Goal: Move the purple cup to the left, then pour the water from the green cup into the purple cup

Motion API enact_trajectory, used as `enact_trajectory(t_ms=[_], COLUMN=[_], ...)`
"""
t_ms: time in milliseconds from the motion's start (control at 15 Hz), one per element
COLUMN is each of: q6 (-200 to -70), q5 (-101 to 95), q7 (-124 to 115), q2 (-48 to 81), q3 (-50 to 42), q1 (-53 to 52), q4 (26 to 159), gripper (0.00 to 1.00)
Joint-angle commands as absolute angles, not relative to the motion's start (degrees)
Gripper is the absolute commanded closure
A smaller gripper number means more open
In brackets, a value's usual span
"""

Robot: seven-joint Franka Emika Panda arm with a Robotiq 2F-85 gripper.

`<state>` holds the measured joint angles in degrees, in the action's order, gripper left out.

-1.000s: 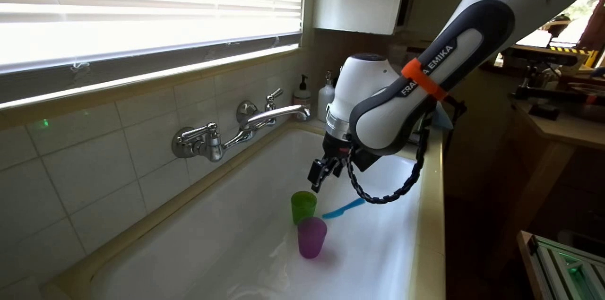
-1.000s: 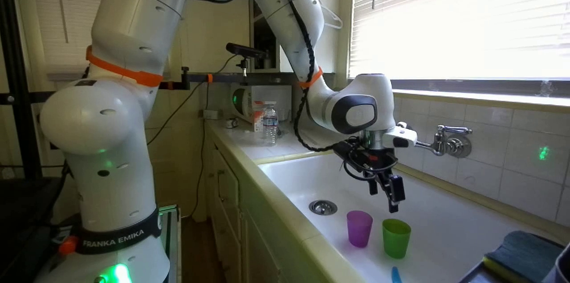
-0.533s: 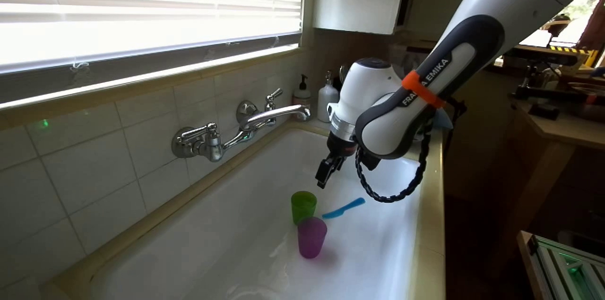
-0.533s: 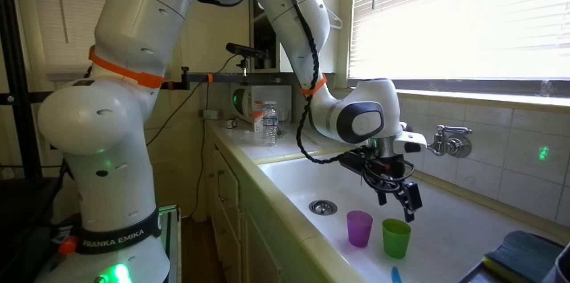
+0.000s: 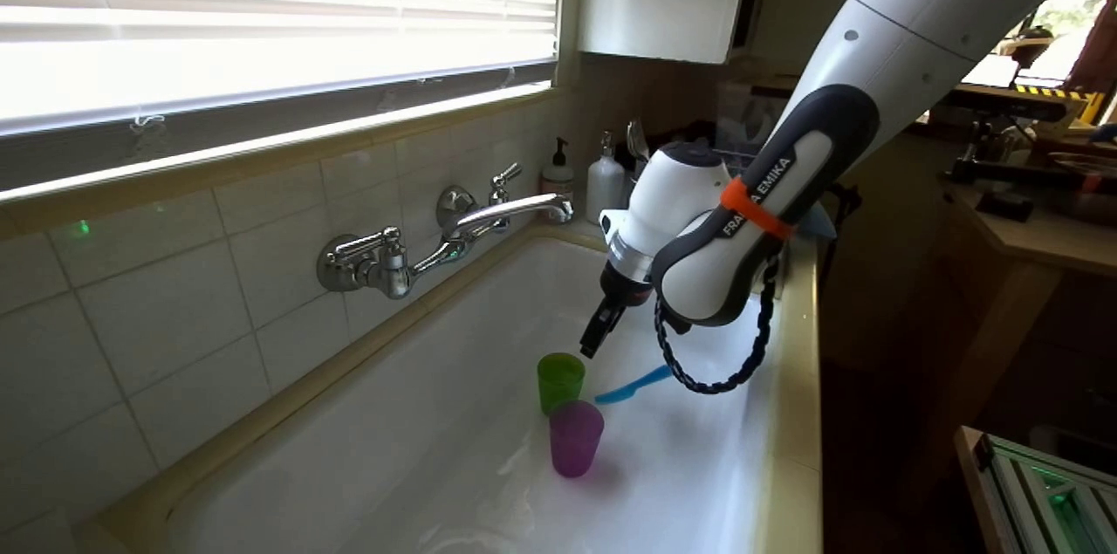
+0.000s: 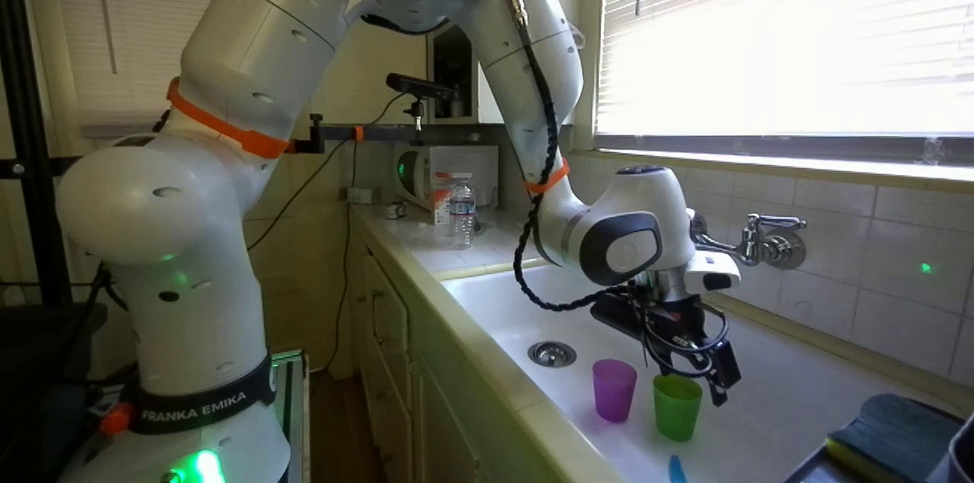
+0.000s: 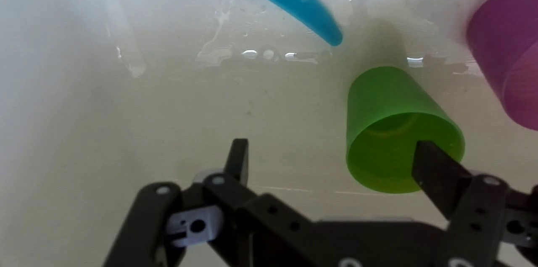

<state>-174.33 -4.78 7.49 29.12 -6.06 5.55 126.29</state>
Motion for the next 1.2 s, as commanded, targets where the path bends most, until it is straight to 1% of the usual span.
enact_trajectory(t_ms=[0,400,467,600,667,733,867,1067,1133], q6=[-179.41,-182.89,-182.92,-182.97,-182.97,-182.89,-182.57,-182.02,-181.71], q5=[-4.68,-4.86,-4.87,-4.86,-4.89,-4.89,-4.96,-5.21,-5.09], q7=[8.89,9.17,9.28,9.43,9.67,9.82,10.18,10.67,10.52], q2=[33.38,38.41,38.99,40.20,40.73,41.18,41.99,43.00,43.46], q3=[-3.05,0.77,1.71,2.97,3.87,4.74,6.00,6.31,6.18], q1=[8.66,12.65,13.58,14.96,15.88,16.69,17.86,18.21,18.07], q4=[123.82,119.87,119.31,118.08,117.57,117.05,116.20,115.34,114.93], gripper=[0.00,0.00,0.04,0.20,0.30,0.36,0.54,0.77,0.35])
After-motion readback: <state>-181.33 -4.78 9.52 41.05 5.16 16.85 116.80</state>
